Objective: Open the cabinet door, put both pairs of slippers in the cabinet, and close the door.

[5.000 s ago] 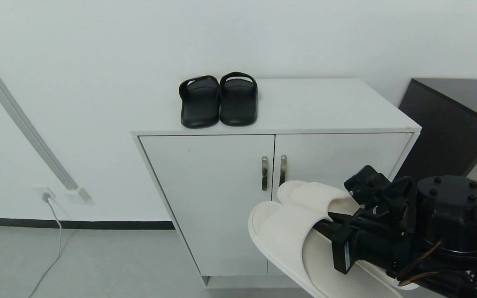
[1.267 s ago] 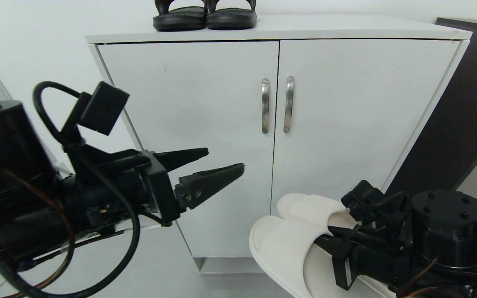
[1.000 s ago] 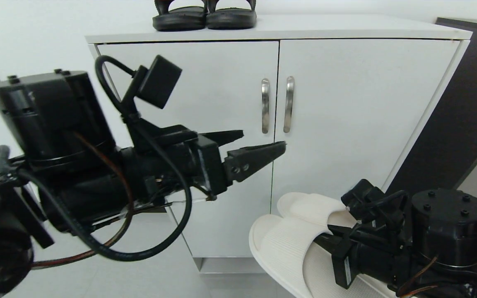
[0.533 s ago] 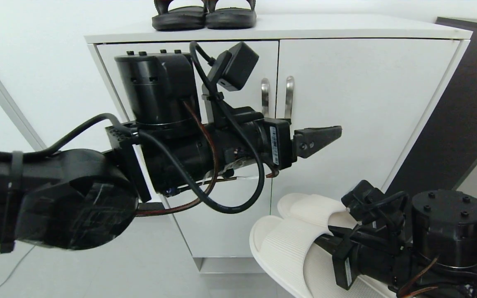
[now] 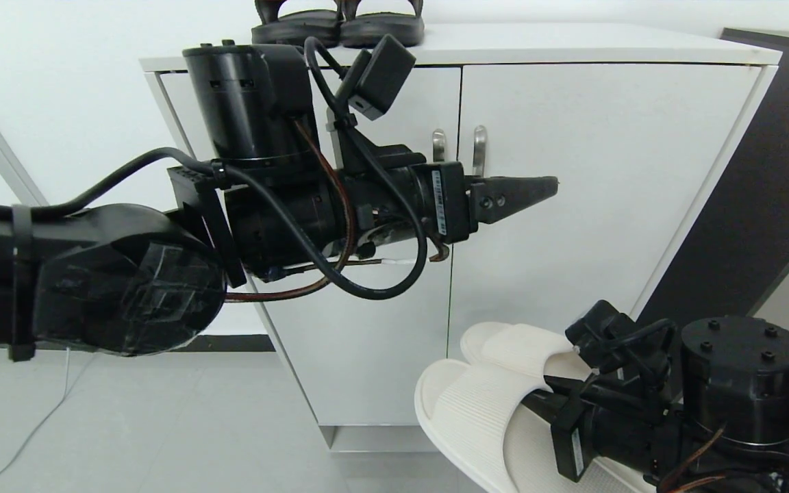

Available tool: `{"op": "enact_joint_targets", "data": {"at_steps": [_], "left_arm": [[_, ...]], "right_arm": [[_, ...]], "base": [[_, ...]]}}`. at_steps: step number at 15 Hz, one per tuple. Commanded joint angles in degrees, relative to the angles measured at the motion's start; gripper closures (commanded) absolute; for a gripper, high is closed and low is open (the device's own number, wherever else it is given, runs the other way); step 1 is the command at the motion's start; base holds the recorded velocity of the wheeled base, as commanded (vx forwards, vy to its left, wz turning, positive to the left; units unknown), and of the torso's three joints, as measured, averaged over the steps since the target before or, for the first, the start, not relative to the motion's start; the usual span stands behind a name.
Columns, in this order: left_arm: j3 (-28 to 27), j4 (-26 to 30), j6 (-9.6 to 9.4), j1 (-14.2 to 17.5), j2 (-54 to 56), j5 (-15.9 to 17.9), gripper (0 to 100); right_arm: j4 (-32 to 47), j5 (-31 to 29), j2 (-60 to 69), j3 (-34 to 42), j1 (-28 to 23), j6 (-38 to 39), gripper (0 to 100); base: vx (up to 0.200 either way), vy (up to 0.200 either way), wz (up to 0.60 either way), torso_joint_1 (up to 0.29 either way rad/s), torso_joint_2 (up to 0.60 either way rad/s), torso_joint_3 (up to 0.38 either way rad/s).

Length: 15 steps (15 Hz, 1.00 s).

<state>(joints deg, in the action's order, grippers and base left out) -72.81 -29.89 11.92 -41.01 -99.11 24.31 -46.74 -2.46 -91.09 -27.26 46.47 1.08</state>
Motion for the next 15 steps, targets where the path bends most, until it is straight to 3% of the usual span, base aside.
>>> {"op": "enact_joint_targets", "data": {"at_steps": [1, 10, 15], "left_arm": [[-0.57, 0.01, 0.03, 1.28, 0.67, -0.40, 0], [-5.50, 1.59, 0.03, 1.46, -4.51, -6.91, 0], [-7.17, 1.68, 0.03, 1.28, -6.27, -6.99, 0]], "right_arm": [[-0.02, 0.00, -0.23, 0.01, 0.02, 0.06, 100], [-0.02, 0.00, -0.49, 0.01, 0.02, 0.06, 100], [-0.02, 0.00, -0.41, 0.01, 0.02, 0.06, 100]], "base": [[0.000, 0.000, 0.00, 0.000, 0.00, 0.000], [0.000, 0.000, 0.00, 0.000, 0.00, 0.000], [0.000, 0.000, 0.00, 0.000, 0.00, 0.000]]}}
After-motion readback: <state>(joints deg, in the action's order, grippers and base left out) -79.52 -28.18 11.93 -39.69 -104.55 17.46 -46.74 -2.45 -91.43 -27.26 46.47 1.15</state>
